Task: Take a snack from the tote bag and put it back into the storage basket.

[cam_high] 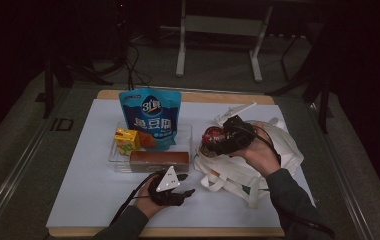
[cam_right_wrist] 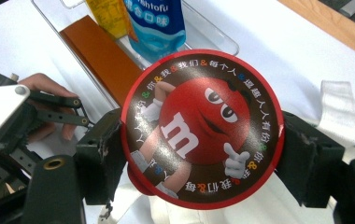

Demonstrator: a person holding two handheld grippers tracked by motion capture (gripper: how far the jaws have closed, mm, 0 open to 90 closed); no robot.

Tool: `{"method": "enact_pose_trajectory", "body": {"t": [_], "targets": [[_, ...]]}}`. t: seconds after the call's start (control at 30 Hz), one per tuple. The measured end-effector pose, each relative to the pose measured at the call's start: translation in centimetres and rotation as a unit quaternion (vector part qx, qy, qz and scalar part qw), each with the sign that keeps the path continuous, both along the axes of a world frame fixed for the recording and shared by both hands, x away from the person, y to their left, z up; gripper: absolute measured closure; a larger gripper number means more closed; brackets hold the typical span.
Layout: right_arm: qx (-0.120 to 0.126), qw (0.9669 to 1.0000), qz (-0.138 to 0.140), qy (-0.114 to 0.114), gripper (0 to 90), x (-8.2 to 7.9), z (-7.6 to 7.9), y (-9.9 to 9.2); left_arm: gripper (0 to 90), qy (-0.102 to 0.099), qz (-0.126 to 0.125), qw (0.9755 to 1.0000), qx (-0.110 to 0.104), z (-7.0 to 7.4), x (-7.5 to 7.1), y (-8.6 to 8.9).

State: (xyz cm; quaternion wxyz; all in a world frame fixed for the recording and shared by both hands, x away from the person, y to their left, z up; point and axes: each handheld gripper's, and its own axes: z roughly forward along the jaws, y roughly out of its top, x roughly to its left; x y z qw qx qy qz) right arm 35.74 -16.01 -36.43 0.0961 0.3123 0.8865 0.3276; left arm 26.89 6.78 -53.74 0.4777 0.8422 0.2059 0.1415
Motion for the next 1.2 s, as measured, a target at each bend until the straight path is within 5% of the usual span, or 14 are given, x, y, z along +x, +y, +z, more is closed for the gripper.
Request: {"method": "enact_pose_trajectory", "body": {"t": [1.2], "targets": [[0.011, 0.9999, -0.009, 0.0, 25.4, 2.5, 0.9, 4.3, 43.5, 0.003, 0.0, 1.0, -0.001, 0.0, 0.1, 0.1]]}}
